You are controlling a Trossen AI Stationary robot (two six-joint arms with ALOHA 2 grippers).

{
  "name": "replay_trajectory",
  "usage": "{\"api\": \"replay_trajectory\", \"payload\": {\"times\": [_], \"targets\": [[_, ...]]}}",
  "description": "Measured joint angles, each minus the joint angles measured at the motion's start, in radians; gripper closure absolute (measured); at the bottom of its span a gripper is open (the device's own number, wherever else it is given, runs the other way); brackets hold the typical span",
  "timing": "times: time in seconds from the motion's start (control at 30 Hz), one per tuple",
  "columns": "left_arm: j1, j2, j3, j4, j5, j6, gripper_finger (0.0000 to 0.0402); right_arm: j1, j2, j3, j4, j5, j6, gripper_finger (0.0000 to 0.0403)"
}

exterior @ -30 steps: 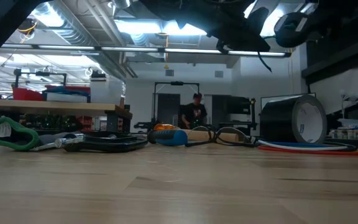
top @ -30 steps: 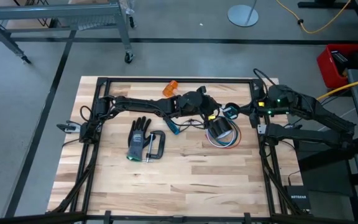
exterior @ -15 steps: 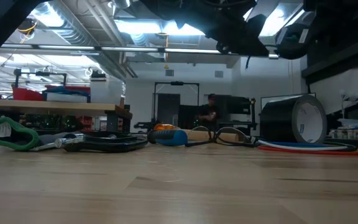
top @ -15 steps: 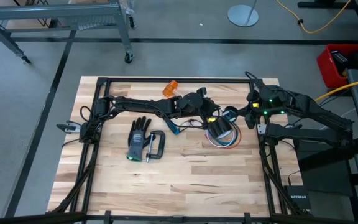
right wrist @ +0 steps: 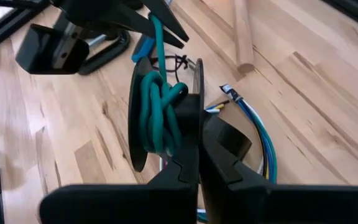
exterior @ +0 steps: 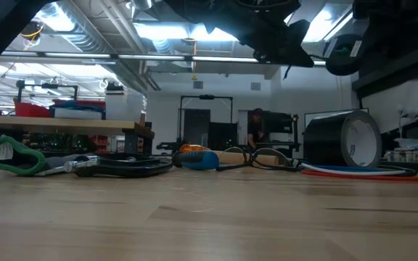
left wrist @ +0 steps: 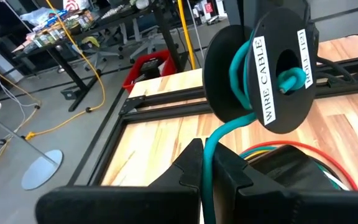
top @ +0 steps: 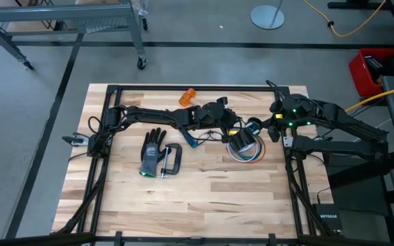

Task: Coil cords
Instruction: Coil the green wire onto the spool

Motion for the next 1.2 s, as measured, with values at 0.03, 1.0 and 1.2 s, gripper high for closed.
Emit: {"api": "replay_trajectory", "payload": {"times": [0.03, 1.0, 1.2], "targets": [[0.0, 0.0, 0.0, 0.0, 0.0, 0.0, 0.0395, 0.0, 0.005, 0.0, -0.002, 0.0, 0.0, 0.0402], [0.002, 0.0, 0.001, -0.062, -0.004, 0.021, 0.0392, 0.0, 0.088, -0.002, -0.025, 0.016, 0.018, 0.0402], [0.002, -0.002, 0.002, -0.116, -0.008, 0.021, 0.0369, 0.0, 0.084, -0.002, -0.029, 0.008, 0.018, 0.0402]]}}
